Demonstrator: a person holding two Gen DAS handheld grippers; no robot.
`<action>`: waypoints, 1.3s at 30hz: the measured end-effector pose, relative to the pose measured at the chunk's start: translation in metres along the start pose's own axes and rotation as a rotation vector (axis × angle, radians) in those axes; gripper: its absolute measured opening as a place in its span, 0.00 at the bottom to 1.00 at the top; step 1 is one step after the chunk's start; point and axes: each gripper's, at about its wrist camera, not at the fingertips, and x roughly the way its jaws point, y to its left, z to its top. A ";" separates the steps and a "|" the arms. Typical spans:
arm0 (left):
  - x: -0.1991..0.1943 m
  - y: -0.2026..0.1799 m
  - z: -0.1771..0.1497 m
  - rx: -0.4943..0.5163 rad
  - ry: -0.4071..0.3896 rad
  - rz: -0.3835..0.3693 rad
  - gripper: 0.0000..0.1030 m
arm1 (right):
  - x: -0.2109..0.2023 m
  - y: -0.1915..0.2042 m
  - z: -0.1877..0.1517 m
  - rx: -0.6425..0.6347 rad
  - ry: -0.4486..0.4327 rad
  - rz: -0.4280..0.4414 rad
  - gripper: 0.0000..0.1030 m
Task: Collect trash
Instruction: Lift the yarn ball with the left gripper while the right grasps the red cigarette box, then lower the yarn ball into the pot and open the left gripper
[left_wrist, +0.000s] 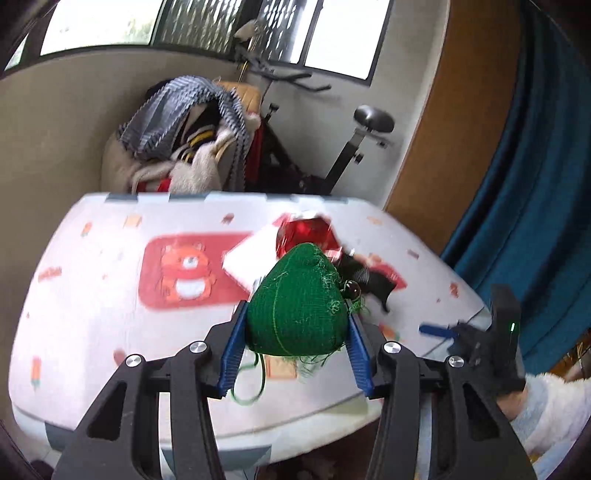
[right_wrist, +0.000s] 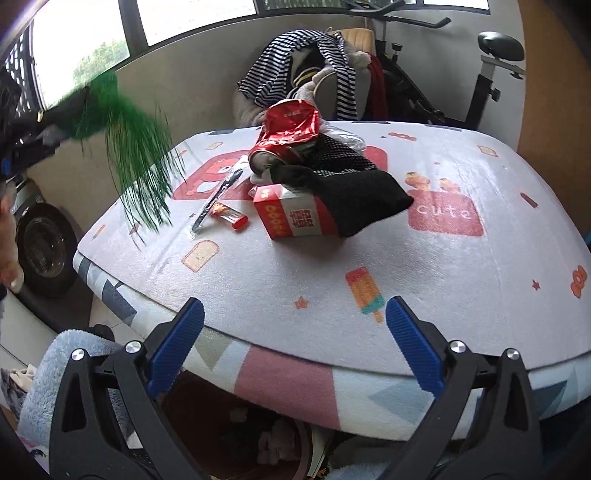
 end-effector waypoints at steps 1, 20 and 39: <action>0.002 0.004 -0.008 -0.015 0.011 0.003 0.47 | 0.003 0.003 0.002 -0.002 0.006 0.005 0.94; 0.009 0.048 -0.072 -0.160 0.054 0.027 0.47 | 0.085 0.010 0.079 0.033 0.119 -0.119 0.94; -0.026 0.021 -0.058 -0.094 -0.002 -0.017 0.47 | -0.003 0.025 0.059 -0.043 0.040 0.120 0.86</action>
